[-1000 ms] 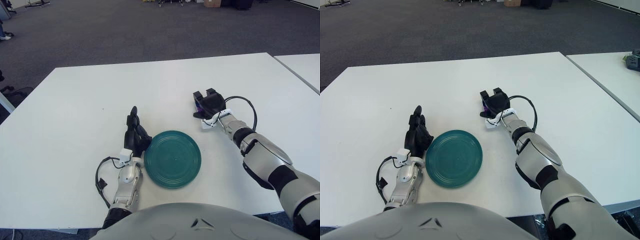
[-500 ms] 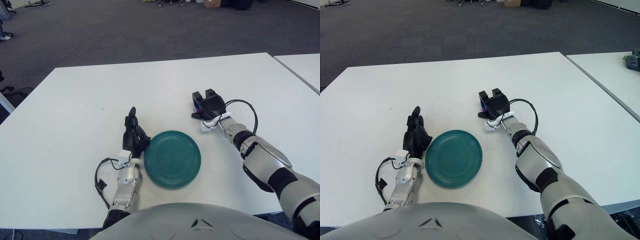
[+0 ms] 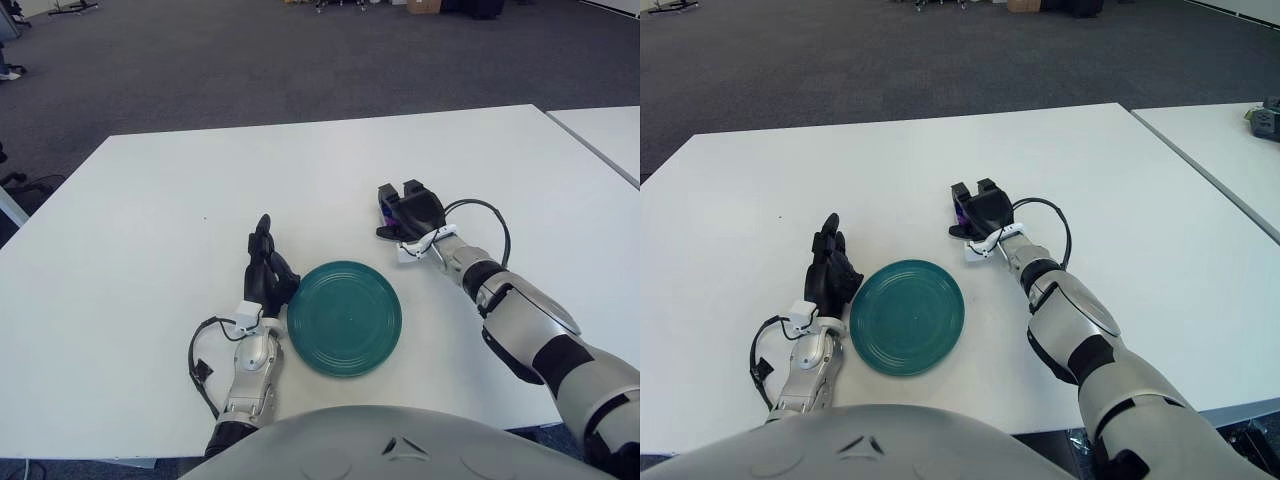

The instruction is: Put the gum into the plate.

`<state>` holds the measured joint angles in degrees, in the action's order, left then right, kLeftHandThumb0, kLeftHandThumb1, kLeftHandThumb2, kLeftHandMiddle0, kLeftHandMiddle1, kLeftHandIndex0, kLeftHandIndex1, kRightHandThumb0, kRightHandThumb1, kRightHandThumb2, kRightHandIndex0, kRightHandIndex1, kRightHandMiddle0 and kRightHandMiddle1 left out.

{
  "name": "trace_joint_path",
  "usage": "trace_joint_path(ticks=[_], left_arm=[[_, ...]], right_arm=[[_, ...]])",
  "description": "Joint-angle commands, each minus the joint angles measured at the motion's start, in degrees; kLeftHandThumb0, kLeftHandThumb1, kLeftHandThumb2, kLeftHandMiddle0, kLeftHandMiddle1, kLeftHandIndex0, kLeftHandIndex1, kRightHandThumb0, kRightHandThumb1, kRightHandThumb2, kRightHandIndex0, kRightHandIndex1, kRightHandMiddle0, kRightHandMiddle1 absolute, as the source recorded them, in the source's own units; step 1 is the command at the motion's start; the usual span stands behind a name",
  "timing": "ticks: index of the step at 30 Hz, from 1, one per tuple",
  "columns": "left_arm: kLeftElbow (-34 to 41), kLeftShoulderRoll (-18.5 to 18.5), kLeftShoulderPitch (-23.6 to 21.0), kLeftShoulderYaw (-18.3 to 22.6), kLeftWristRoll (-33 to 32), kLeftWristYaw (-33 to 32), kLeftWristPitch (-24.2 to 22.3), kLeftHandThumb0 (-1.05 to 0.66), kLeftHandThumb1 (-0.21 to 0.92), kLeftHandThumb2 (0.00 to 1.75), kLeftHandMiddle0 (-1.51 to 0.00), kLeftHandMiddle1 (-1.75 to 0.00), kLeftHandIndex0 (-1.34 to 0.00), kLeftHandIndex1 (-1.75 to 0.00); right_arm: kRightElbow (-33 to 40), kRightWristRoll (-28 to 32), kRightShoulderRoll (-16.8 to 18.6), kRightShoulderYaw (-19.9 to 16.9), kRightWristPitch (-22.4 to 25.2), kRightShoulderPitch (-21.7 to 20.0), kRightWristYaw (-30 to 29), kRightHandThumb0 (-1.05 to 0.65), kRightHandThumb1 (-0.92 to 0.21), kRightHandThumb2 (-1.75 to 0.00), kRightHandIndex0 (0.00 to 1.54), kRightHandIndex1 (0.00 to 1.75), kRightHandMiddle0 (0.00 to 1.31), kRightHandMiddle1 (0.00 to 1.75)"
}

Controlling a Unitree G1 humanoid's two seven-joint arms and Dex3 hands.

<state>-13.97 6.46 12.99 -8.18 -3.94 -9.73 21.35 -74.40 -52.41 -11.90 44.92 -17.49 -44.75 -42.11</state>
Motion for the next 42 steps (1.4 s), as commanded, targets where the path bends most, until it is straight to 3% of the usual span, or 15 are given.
trace_joint_path(ticks=[1,4,8,11,19,27,34,42], left_arm=[[-1.7,2.6,2.3,0.6,0.0,-0.5,-1.7,-0.94,0.92,1.06,-0.12,-0.01,0.00,-0.47],[-1.8,2.6,2.4,0.7,0.0,-0.6,-1.9,-0.93,0.92,1.06,-0.13,-0.01,0.00,-0.50],[-1.9,2.2,2.4,0.7,0.9,-1.0,-1.8,-0.92,0.92,1.06,-0.13,-0.01,0.00,-0.52],[-2.0,2.0,2.5,0.6,1.2,-1.0,-1.4,-0.92,0.92,1.05,-0.12,0.00,0.00,-0.52],[-1.9,2.8,2.8,0.8,-0.3,-0.6,-1.1,-0.92,0.92,1.04,-0.14,-0.01,0.00,-0.54],[-1.6,3.0,3.1,0.6,-0.8,0.0,-1.3,-0.92,0.92,1.05,-0.12,-0.01,0.00,-0.50],[0.0,3.2,3.9,0.3,-3.1,1.9,-1.4,-0.96,0.92,1.01,-0.10,-0.01,0.00,-0.33],[4.5,2.8,7.4,-1.2,-0.3,0.4,0.0,-0.92,0.92,1.00,-0.15,-0.02,0.00,-0.42]], right_arm=[[4.3,0.6,-1.0,-1.1,-2.2,-3.9,0.8,-0.51,-0.92,-0.78,1.06,1.75,0.86,1.75],[10.0,0.5,-3.2,-1.6,-4.7,-3.2,2.1,-0.50,-0.91,-0.76,1.07,1.75,0.89,1.75],[29.1,0.9,-9.2,-3.5,-7.9,1.8,8.3,-0.50,-0.86,-0.80,1.07,1.75,0.91,1.75],[36.2,0.2,-10.6,-4.1,-8.6,4.4,8.8,-0.50,-0.81,-0.84,1.09,1.75,0.93,1.75],[50.3,-1.3,-12.2,-5.2,-9.9,10.1,9.8,-0.50,-0.74,-0.90,1.19,1.75,1.01,1.75],[60.0,-2.2,-13.8,-6.4,-13.3,15.1,12.1,-0.49,-0.76,-0.86,1.20,1.75,1.01,1.75],[70.4,-1.2,-17.1,-7.8,-18.6,20.6,17.4,-0.49,-0.76,-0.80,1.23,1.75,1.02,1.75],[78.2,1.1,-20.3,-9.5,-23.1,26.1,26.1,-0.48,-0.74,-0.78,1.17,1.75,1.00,1.75]])
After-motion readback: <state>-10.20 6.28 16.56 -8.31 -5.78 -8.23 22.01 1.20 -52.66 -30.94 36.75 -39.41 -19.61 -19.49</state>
